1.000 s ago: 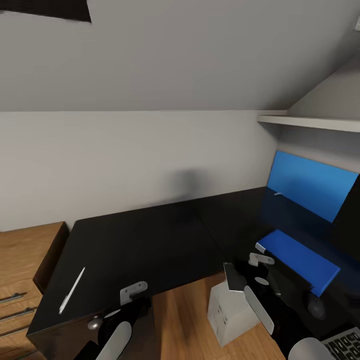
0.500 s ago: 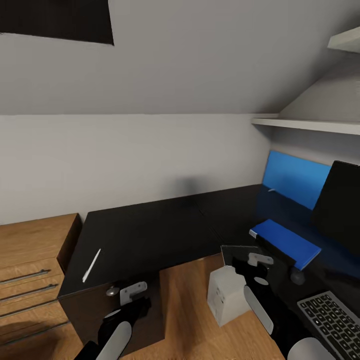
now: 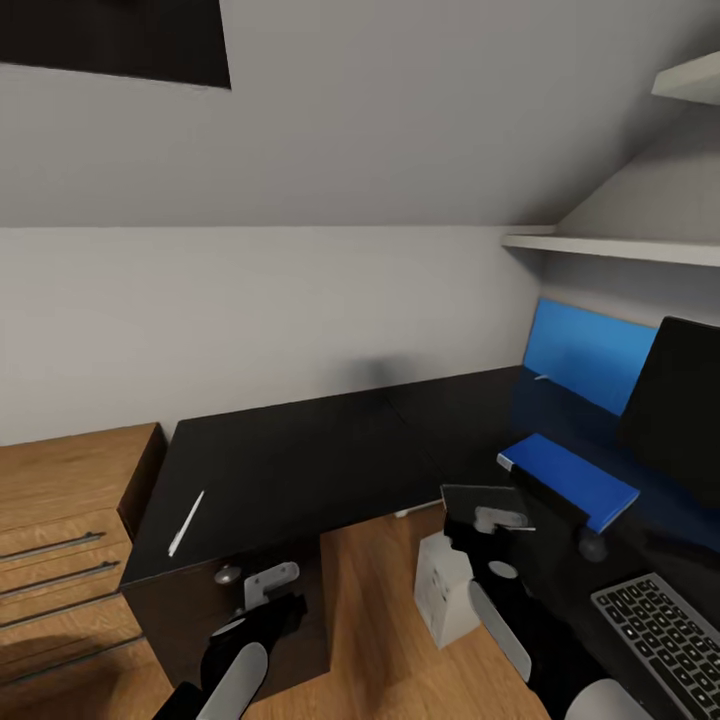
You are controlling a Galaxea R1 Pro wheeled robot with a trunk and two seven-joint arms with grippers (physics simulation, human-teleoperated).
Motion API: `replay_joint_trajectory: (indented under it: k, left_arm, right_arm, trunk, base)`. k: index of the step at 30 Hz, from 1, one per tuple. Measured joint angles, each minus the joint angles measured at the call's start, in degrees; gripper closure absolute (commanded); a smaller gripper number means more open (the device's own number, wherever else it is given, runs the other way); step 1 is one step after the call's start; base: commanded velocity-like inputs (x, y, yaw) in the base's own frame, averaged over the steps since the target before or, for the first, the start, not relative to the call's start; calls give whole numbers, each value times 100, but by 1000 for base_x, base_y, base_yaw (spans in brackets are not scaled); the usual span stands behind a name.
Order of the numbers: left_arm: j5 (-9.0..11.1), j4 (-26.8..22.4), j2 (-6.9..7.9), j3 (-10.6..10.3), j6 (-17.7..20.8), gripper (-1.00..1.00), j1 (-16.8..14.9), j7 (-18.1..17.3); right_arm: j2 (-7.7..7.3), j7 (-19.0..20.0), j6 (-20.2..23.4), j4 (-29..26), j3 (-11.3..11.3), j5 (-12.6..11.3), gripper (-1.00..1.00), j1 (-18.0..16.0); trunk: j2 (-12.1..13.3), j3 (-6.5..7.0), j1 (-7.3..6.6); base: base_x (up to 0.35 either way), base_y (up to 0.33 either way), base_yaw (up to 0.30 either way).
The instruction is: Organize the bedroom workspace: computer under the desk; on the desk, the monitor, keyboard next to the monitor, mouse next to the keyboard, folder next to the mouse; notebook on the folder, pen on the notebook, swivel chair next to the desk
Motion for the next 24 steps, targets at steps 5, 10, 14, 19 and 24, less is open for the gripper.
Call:
replay_joint_trajectory:
  k: [5,10,14,19,24]
  left_arm:
    - [0,11,-6,11,-1,-100,0,9]
    - [0,12,-6,13,-1,-100,0,10]
    - [0,16,-6,14,-1,-100,0,10]
    - [0,21,-6,14,-1,-100,0,10]
    - [0,21,-6,14,-1,-100,0,10]
  right_arm:
    - [351,12,-409,51,123,20,-100,22]
    - [495,4,-478,123,300,19,-100,25]
    - [520,10,-490,188,336,20,-100,26]
    - [553,12,-492,239,388,20,-100,26]
    - [567,12,-493,317,402,21,-100,26]
  trunk:
    - [-201,-90,110]
    - [-401,-180,220]
    - [-562,-252,308]
    - [-762,-341,418]
    - [-963,-431,527]
  base:
    - [0,0,0]
    - [0,0,0]
    - [0,0,0]
    - [0,0,0]
    - [0,0,0]
